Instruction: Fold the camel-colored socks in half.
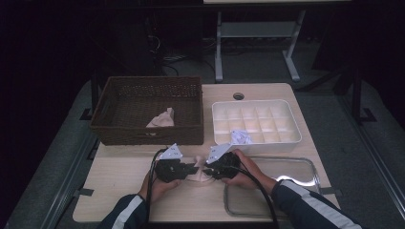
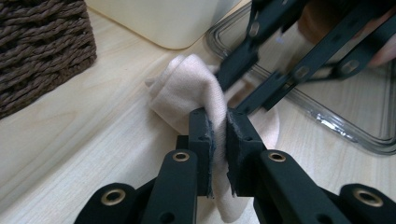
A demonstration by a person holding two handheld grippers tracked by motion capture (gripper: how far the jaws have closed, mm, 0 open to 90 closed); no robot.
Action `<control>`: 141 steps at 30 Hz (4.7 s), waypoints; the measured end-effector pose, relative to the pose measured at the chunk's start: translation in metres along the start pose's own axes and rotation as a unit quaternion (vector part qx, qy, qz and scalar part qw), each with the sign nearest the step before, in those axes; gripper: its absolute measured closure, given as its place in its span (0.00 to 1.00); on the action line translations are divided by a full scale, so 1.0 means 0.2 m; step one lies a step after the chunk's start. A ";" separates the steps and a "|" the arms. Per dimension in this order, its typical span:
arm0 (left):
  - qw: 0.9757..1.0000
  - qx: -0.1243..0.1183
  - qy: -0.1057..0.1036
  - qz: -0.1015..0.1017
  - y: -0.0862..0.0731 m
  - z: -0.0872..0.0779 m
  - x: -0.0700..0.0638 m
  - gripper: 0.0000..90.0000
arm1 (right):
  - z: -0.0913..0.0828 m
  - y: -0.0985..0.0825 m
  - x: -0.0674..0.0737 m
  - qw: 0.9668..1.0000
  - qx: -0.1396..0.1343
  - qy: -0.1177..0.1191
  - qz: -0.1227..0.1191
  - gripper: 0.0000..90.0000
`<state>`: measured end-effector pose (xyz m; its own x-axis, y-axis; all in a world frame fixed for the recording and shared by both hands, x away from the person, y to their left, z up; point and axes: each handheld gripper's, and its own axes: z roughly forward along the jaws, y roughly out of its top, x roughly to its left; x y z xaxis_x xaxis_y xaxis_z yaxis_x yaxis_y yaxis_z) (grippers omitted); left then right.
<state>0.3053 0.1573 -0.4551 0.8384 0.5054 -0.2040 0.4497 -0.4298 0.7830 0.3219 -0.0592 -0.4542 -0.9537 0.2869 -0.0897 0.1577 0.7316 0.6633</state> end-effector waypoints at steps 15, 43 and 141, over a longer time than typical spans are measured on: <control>1.000 -0.007 0.010 0.001 0.03 0.02 0.00 0.92 | -0.04 0.02 -0.03 0.999 -0.036 0.009 0.003 0.56; 0.999 0.026 0.012 0.043 0.04 0.13 -0.08 0.89 | -0.05 -0.06 -0.04 0.999 0.030 0.013 -0.011 0.75; 0.989 0.084 0.065 0.102 -0.17 -0.20 0.02 0.25 | -0.13 -0.07 -0.09 0.995 -0.005 0.089 0.043 0.73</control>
<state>0.2818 0.2031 -0.4591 0.8752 0.4826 0.0339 0.3292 -0.6455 0.6892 0.3298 -0.0897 -0.4428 -0.9674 0.2328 0.0999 0.2384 0.7030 0.6700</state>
